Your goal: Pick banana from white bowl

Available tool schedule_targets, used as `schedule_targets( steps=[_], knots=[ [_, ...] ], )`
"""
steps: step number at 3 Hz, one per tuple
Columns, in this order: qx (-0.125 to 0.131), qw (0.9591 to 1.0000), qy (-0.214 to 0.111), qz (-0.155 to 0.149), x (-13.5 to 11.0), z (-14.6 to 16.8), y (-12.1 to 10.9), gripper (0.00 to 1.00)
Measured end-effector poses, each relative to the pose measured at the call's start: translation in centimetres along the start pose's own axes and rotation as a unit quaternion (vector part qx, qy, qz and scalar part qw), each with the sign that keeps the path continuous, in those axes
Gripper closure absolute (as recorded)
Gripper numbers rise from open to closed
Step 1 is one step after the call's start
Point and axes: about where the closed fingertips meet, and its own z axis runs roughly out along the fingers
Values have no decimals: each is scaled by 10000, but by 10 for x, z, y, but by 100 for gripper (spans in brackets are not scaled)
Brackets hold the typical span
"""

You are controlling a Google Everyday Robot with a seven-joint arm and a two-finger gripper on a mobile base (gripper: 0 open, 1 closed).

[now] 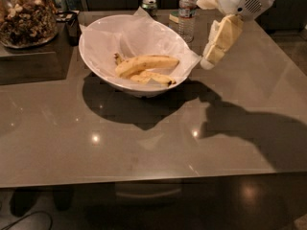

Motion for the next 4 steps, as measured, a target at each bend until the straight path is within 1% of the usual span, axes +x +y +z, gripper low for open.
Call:
schedule_targets(
  steps=[1,2,3,4],
  knots=[
    [-285,9994,-188,-96,-16,34,-14,0],
    [-295,9993,-202,-106,-17,36,-15,19],
    [-296,9993,-203,-105,-17,36,-16,29],
    [-425,9984,-377,-51,-20,59,-23,20]
  ],
)
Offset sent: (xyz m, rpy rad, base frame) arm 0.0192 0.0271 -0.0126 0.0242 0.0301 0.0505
